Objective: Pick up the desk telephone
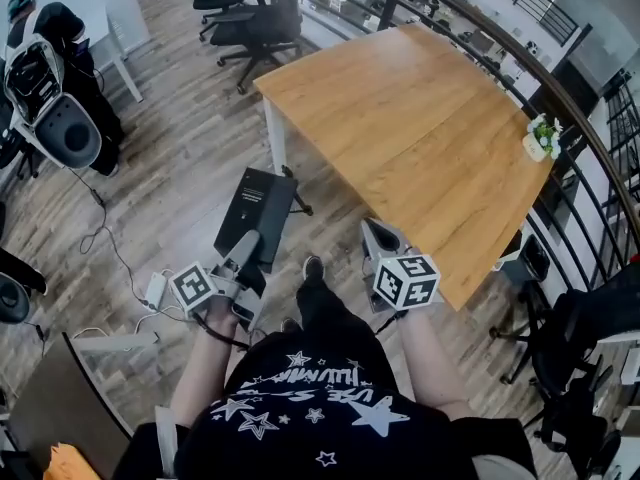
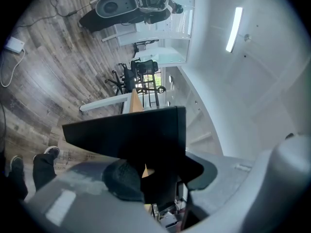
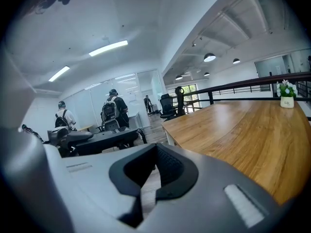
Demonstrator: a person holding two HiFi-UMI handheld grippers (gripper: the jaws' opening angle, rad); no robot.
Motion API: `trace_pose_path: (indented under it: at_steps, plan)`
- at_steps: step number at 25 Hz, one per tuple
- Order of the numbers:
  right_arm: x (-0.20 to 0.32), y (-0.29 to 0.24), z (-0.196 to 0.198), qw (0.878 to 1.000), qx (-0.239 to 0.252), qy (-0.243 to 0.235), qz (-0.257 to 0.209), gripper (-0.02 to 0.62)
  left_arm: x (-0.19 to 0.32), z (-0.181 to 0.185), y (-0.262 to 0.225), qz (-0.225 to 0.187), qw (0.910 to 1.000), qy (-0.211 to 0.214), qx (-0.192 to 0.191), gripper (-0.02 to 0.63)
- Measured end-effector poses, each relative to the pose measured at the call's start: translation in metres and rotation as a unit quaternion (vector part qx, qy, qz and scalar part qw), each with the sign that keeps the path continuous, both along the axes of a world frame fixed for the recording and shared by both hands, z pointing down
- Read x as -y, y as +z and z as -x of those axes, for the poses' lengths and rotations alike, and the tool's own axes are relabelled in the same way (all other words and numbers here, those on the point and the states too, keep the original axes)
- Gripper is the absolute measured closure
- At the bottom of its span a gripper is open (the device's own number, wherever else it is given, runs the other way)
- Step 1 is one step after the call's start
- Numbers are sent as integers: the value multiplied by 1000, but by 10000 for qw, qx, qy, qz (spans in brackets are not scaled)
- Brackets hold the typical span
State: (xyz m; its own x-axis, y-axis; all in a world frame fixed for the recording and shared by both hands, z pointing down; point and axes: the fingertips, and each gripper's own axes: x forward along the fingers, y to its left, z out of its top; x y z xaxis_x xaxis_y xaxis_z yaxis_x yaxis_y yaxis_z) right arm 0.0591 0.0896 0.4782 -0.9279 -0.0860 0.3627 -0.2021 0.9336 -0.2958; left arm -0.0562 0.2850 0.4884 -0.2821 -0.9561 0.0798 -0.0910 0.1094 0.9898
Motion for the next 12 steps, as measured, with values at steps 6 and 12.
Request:
trace_pose_path:
  at_steps: [6, 12]
  plan:
    - [-16, 5, -37, 10000, 21, 30, -77, 594, -17, -32, 9, -136, 9999, 18, 35, 408]
    - [-1, -13, -21, 10000, 55, -27, 45, 594, 3, -18, -11, 17, 9999, 46, 153, 408]
